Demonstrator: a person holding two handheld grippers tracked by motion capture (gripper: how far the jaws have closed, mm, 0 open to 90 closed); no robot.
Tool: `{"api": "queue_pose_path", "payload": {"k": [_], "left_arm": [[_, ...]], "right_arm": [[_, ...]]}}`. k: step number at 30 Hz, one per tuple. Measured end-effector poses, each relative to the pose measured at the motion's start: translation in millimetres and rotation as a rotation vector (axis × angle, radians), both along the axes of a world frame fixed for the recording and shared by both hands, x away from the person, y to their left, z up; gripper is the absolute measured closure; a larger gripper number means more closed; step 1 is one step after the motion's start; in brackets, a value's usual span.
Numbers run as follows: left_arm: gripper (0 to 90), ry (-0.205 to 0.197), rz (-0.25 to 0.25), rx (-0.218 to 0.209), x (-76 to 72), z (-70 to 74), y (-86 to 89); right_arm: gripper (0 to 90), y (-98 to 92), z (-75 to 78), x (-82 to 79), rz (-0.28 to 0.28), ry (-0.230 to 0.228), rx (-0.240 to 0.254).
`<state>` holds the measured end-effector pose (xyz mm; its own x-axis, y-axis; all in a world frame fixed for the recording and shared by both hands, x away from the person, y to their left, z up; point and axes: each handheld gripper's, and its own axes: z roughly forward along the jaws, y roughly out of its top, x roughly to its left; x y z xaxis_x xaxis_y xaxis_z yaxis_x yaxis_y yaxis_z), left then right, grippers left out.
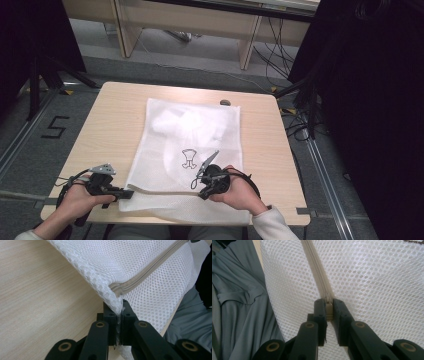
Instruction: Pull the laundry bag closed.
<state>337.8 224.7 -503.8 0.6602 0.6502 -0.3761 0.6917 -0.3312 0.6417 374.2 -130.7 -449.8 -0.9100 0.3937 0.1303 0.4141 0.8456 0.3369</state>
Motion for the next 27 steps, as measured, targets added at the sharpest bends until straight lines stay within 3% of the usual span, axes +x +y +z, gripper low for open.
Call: {"api": "queue_pose_path", "payload": {"k": [27], "left_arm": [[85.5, 0.001, 0.004, -0.005, -0.1, -0.3, -0.3]], "right_arm": [[82.3, -11.1, 1.4, -0.4, -0.009, 0.013, 0.009]]}}
